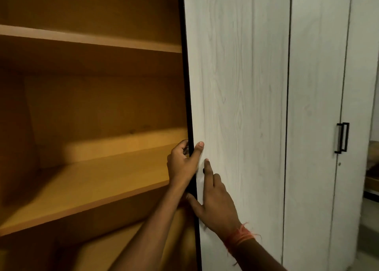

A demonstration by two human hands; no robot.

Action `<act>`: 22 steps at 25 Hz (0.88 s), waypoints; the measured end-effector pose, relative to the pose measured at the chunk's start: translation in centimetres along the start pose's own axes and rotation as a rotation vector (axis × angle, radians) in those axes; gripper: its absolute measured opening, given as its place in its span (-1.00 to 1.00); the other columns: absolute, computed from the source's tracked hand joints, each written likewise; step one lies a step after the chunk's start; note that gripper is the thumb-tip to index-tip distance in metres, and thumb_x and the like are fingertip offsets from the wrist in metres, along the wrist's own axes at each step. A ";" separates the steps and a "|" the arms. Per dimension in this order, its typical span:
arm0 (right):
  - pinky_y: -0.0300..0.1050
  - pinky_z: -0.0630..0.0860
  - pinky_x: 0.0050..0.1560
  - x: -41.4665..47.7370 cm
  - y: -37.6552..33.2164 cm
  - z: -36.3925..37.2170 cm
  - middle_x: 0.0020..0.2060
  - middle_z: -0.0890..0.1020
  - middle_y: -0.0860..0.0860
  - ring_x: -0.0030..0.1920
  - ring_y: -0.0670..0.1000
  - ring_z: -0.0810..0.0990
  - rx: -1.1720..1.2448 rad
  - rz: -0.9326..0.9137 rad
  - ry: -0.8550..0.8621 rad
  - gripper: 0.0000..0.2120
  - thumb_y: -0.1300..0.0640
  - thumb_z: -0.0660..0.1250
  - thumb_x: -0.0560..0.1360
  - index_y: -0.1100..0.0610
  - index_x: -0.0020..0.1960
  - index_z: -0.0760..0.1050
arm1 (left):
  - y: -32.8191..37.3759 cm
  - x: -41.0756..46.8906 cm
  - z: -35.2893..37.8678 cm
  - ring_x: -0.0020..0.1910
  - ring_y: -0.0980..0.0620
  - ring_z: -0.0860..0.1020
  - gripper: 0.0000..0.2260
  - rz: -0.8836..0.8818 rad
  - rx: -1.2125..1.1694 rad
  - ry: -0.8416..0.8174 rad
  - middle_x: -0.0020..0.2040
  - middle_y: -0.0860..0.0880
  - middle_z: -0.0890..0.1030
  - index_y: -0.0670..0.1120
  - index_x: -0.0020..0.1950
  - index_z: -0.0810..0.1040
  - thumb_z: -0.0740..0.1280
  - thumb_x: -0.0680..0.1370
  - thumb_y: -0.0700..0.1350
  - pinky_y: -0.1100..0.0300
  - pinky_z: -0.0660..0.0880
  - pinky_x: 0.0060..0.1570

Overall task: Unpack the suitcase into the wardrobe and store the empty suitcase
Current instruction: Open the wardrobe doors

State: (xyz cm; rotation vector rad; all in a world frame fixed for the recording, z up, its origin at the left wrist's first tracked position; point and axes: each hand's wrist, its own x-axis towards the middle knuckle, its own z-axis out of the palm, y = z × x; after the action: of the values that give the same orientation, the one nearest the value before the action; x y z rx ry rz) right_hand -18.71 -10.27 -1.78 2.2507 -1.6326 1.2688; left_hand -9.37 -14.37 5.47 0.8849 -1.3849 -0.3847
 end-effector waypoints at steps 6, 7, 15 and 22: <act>-0.31 0.56 -0.31 -5.6 2.9 -4.5 0.05 0.58 0.04 -0.15 -0.01 0.61 -0.146 0.083 0.380 -0.20 -0.38 0.22 0.43 0.09 0.48 0.17 | 4.0 -2.5 4.1 0.20 0.11 0.55 -0.42 0.017 -0.294 -0.588 0.21 0.07 0.59 0.06 0.26 0.50 0.47 0.32 0.26 0.02 0.49 0.22; -0.35 0.54 -0.34 -6.3 3.6 -5.7 0.02 0.58 0.05 -0.19 -0.02 0.60 -0.140 0.088 0.413 -0.25 -0.33 0.25 0.43 0.09 0.45 0.20 | 5.2 -2.7 5.2 0.28 0.11 0.48 -0.26 0.005 -0.325 -0.709 0.30 0.07 0.52 0.08 0.35 0.42 0.48 0.25 0.33 0.02 0.43 0.29; -0.47 0.42 -0.07 -11.7 7.4 -14.4 0.21 0.27 0.00 0.01 -0.19 0.47 -0.231 0.094 0.430 -0.21 -0.13 0.29 0.41 -0.09 0.51 -0.06 | 10.3 -5.7 13.4 0.54 -0.14 -0.03 0.29 0.094 -0.425 -0.983 0.56 -0.20 -0.07 0.11 0.51 -0.17 0.16 -0.08 0.67 0.14 0.03 0.48; 0.30 0.43 0.21 -13.8 10.6 -19.7 0.52 -0.14 0.22 0.46 0.34 0.06 -0.800 0.221 0.568 0.17 0.34 0.51 0.05 -0.09 0.53 0.06 | 11.7 -8.9 23.1 0.46 -0.03 -0.43 0.00 0.277 -0.140 -0.787 0.35 0.23 -0.61 0.49 0.25 -0.49 0.28 0.20 0.53 -0.32 -0.04 0.43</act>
State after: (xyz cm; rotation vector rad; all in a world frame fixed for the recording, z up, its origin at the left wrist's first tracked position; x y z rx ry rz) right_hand -39.71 5.51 -2.02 1.1501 -1.7363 0.9110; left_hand -35.91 -7.79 6.58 0.4127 -2.1393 -0.6447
